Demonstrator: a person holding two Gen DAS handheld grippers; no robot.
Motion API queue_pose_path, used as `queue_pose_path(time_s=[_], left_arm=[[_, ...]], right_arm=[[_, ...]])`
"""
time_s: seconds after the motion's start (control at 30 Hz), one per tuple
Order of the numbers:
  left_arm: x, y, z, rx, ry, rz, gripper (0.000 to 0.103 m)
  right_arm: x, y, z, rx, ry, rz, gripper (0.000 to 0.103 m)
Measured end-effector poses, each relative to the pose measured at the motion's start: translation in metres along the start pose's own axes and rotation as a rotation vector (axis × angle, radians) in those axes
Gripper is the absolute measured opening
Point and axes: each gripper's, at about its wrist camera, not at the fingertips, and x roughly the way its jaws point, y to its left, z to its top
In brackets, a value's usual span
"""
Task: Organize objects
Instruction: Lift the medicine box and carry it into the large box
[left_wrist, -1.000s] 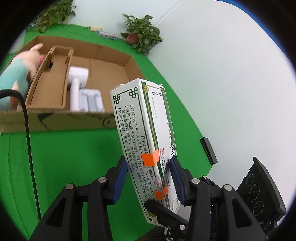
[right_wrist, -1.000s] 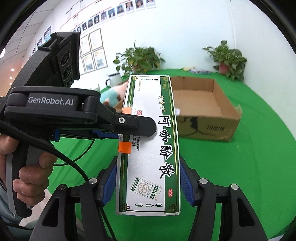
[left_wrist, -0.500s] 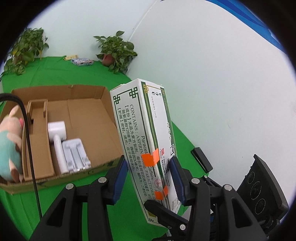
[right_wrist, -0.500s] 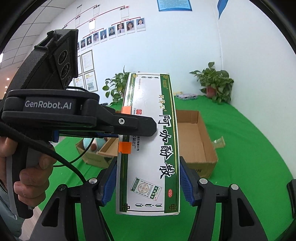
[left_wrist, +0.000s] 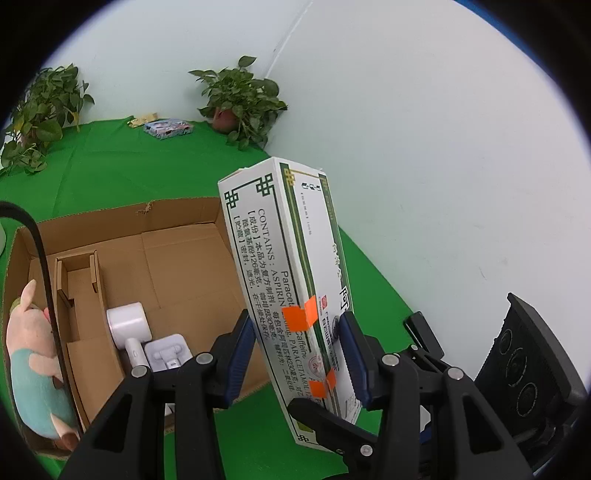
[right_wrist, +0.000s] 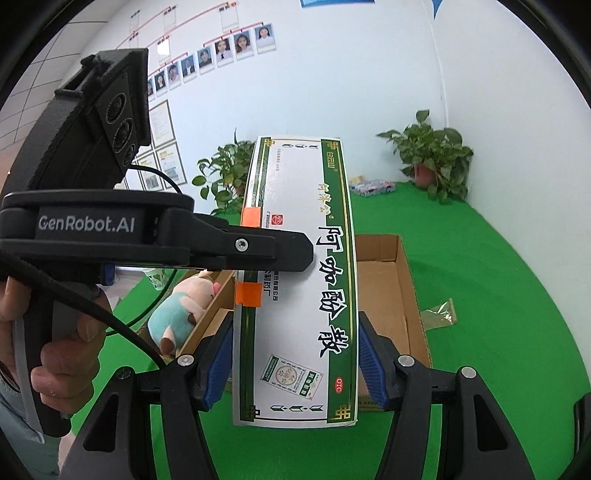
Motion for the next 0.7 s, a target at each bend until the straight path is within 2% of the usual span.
queue_pose_path(time_s=[0.2,0.43,0.7], left_arm=[[0.031,0.03,0.009,-0.059,0.064,0.002,0.045],[0.078,0.068,-0.001,-0.144,0.153,0.001,0.045],[0.109,0.091,-0.003,-0.179,0.203,-0.004,0.045]], right_arm=[[0.043,-0.014,0.013,0.035,0.085,0.026,0.058],[0.095,-0.029,-0.005,0.087,0.207,0.051,0.058],[0.136,-0.044,-0.015,0.124,0.277,0.045,0.058]])
